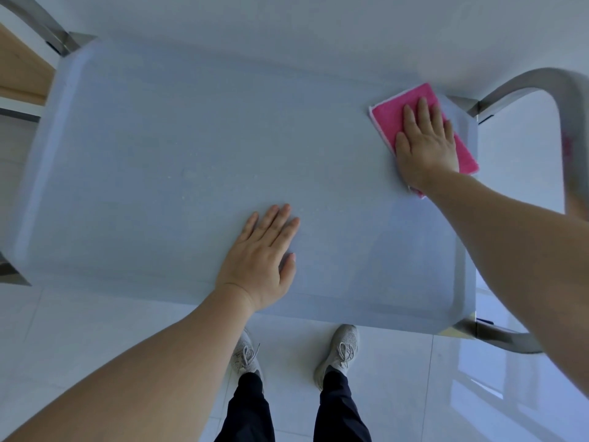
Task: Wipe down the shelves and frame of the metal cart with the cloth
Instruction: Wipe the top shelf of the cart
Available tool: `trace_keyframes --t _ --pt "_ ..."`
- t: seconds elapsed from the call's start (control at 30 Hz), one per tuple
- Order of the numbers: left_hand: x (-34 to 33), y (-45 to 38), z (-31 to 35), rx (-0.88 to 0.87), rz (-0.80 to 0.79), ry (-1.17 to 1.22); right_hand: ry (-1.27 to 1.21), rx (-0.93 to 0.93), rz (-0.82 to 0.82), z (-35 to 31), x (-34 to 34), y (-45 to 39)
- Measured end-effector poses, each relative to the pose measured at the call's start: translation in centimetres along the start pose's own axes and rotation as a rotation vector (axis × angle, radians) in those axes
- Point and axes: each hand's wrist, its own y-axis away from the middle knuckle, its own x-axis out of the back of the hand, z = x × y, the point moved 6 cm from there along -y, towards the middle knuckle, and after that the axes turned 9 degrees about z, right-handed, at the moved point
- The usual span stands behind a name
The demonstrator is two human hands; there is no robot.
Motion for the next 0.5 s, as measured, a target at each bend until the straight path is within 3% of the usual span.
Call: trace_keyframes --t 0.2,0.5 --pt "0.1 -0.1 -0.1 0.007 0.013 0.019 -0.015 0.137 -0.007 -5.2 -0.8 3.1" --pt "0.2 -0.1 -0.1 -0.008 0.014 0.03 -0.033 0.292 -0.076 -9.8 -1.6 14.2"
